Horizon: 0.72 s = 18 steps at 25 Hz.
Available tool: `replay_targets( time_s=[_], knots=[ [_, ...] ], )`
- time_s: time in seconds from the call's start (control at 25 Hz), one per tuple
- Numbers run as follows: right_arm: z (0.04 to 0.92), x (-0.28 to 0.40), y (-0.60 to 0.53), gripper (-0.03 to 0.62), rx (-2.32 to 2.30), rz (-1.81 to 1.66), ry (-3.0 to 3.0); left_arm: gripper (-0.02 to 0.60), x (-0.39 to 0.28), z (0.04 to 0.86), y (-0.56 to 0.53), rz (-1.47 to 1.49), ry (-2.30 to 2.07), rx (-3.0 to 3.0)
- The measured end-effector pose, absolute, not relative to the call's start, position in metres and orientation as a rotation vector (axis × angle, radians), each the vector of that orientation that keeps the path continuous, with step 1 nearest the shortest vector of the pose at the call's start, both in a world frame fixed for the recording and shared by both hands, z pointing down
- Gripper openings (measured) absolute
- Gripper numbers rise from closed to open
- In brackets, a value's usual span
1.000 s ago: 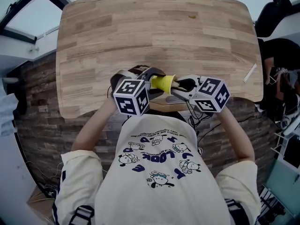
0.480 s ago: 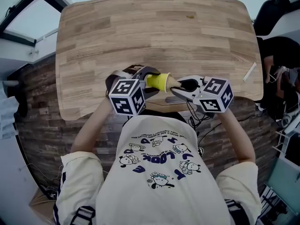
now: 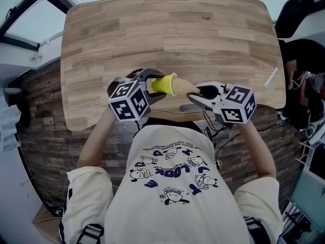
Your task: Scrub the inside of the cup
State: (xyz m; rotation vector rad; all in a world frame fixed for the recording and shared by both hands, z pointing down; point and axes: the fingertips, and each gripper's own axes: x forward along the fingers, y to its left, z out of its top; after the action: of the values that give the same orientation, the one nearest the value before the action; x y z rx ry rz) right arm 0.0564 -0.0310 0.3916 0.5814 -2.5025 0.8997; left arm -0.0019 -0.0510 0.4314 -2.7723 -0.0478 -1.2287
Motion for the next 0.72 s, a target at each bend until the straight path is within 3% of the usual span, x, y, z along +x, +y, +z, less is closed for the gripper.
replay_targets(
  time_s=[0.72],
  knots=[
    [0.358, 0.105, -0.083, 0.080, 1.338, 0.734, -2.557, 0.255, 0.008, 0.406, -0.091, -0.978, 0.459, -3.087]
  ],
)
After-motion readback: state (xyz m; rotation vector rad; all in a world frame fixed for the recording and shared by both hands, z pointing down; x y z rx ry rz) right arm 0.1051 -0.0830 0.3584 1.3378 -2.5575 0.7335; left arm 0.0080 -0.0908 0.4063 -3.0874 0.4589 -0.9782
